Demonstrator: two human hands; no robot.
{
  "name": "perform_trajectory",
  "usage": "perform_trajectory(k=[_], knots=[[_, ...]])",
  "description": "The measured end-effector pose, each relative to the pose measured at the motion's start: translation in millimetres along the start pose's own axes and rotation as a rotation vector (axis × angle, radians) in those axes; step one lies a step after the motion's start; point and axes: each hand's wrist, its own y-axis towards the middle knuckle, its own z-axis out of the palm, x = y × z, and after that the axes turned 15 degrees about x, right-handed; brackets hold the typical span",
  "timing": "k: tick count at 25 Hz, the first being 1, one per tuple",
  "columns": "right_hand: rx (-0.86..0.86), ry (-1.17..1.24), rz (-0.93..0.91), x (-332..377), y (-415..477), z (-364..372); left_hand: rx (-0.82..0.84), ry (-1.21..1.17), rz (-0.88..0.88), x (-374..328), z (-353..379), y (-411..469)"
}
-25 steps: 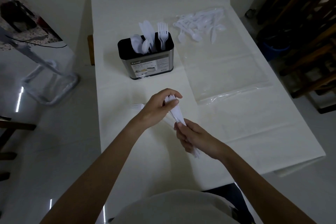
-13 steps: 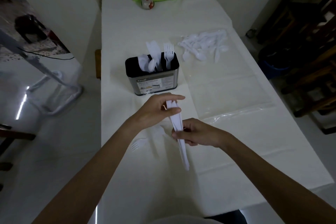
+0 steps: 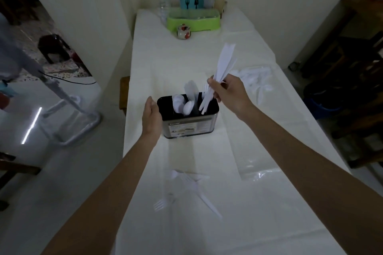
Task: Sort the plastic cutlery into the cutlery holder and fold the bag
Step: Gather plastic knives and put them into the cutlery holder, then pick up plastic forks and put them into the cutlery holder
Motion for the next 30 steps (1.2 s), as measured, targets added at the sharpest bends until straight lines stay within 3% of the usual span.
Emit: perform_trajectory(k=[4,10,15,20,26,30], knots=[[0.016,-0.142,0.013,-12.6,27.7,17.3,-0.030,-0.100,-0.055,10.0,11.5,14.0],[0.266,-0.441,0.140,-31.6,35.1,32.5,-0.058,-0.083,0.041,25.9,13.3,20.9],[0.397,-0.533,0.191,-23.4,53.7,28.3,-0.055,-0.095,0.070,30.2,11.8,21.8],[0.310,-0.519,0.201,-26.1,54.5,29.2,-0.038,-0.078,0.086,31.2,10.8,23.4],[0.028,-0.266,0.122,-18.4,2.1,20.1,0.036,-0.029,0.066,27.0,0.5,6.0],[0.112,-0.258,0.038,-49.5,-69.8,37.0,0.074,-0.116,0.008,69.1,-10.0,-42.4]])
